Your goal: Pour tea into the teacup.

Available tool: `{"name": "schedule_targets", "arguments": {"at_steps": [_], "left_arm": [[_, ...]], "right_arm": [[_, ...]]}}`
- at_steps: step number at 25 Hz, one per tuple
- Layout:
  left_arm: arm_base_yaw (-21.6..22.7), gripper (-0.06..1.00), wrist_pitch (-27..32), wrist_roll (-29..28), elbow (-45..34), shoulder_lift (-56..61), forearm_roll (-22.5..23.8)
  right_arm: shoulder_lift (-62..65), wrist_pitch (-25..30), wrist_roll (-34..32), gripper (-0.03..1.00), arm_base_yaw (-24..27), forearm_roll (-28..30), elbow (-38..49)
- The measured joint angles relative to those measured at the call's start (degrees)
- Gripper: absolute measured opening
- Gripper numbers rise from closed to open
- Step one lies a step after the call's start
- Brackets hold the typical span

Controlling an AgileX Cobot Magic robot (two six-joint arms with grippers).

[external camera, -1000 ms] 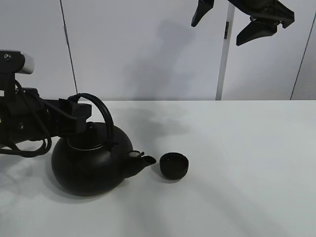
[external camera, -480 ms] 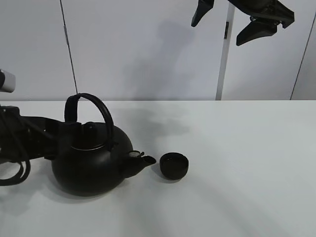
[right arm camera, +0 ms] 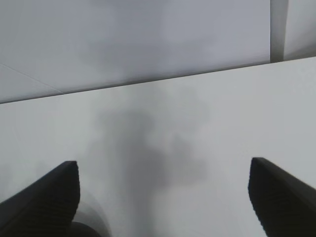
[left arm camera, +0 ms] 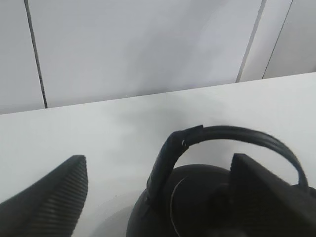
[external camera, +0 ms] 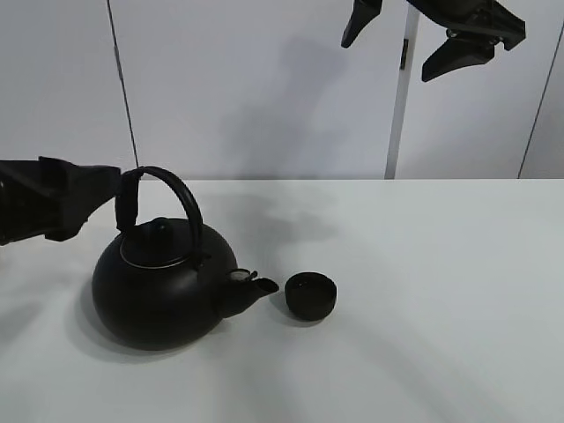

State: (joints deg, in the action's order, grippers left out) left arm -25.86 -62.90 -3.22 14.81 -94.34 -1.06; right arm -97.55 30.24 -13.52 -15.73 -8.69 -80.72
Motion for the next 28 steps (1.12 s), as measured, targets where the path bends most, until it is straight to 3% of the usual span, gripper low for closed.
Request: {"name": "schedule_targets", "arguments": {"at_steps": [2,4,6,10,12,13,17,22,28], "left_arm": [[0.0,0.57,6.09,-0.29,0.37,4.68,-0.13],[0.0,0.58,16.93,-0.91,2.46,10.5,0.13],[0.0,0.6,30.16,-1.97,6.52,16.19,1.06],[0.0,0.63,65.11,-6.23,20.67,25.26,2.03],[0.0,0.63,78.39,-5.96,28.73,26.94,1.84],[0.0,0.63,86.63,-4.85,33.32,27.05,1.06],[0.0,0.66,106.22,2.49,49.37,24.49,-7.36],[0.0,0.69,118.89,5.72,60.91,15.32,-15.41],[0.0,0.69,121.22,5.9,63.74,7.59,-21.27]], "right_arm": [[0.0,0.0,0.0,0.64,0.0,0.0,0.0],[0.0,0.0,0.0,0.64,0.0,0.0,0.0],[0.0,0.0,0.0,0.64,0.0,0.0,0.0],[0.0,0.0,0.0,0.64,0.0,0.0,0.0],[0.0,0.0,0.0,0.64,0.0,0.0,0.0],[0.0,0.0,0.0,0.64,0.0,0.0,0.0],[0.0,0.0,0.0,0.64,0.0,0.0,0.0],[0.0,0.0,0.0,0.64,0.0,0.05,0.0],[0.0,0.06,0.0,0.64,0.0,0.05,0.0]]}}
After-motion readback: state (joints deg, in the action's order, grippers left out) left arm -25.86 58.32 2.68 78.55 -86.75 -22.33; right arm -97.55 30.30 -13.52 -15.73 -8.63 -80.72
